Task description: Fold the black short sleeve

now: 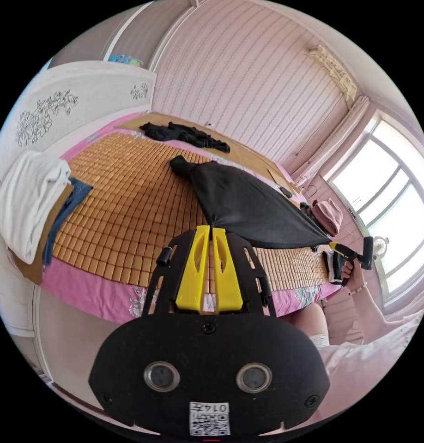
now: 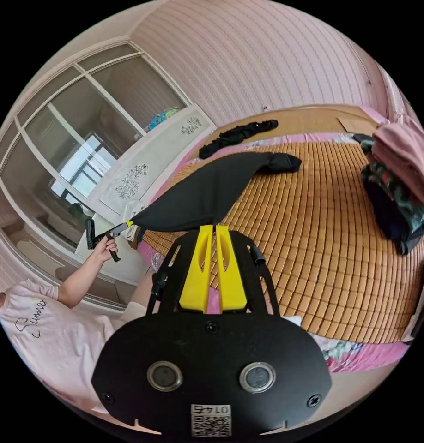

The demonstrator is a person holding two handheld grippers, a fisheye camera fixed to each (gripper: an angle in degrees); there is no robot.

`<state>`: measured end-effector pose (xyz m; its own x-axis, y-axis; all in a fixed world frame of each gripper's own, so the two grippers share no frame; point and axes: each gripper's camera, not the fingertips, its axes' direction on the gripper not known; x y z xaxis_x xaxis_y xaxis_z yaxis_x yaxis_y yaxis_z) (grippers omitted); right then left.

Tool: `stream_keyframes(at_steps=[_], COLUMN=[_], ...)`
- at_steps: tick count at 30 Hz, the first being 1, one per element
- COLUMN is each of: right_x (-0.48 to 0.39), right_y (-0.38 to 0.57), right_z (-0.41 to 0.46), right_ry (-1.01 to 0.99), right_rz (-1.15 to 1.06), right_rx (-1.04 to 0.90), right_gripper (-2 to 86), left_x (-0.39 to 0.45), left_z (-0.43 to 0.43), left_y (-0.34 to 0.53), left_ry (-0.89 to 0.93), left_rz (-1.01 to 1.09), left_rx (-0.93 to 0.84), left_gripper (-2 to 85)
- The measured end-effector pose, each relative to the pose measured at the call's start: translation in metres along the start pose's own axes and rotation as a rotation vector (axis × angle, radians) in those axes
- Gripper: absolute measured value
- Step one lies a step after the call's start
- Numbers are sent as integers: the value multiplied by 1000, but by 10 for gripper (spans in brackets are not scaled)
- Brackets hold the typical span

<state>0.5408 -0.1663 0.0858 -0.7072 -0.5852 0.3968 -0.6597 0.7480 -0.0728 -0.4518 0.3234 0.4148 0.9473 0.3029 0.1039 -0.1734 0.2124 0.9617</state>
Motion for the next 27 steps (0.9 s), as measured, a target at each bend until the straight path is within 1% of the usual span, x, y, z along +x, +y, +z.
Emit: stream_keyframes(at_steps=[1,2,4,5,8,12,19,27], right_x=[29,42,85,94,128,150,148,174], right_y=[20,30,64,72,105,142,189,230], right_z=[23,33,64,70,86,90,93,83], right_ry=[-2,-3,4,4,-11,7,92,70], right_rz=[83,119,234,254,320,317,159,171], right_rx=[-50,-76,-169,-186,-248,-310,-463,-521], right_gripper=[3,4,4,4,4,4,4,4], left_x=[-8,-12,-14,-16,-21,-22,-9,9], left_z=[22,40,62,74,92,100,103,108], left_y=[11,20,31,37,49,59,80,105], left_ry=[-16,-40,-88,-120,-138,-164,-152,-172], left_rz=[-34,-44,-24,-15,-34,-25,39,36], left_rx=[-51,-106,-170,-213,-288,-326,-341,-375], left_gripper=[-10,-10,-10,-10,-10,-10,-10,-9])
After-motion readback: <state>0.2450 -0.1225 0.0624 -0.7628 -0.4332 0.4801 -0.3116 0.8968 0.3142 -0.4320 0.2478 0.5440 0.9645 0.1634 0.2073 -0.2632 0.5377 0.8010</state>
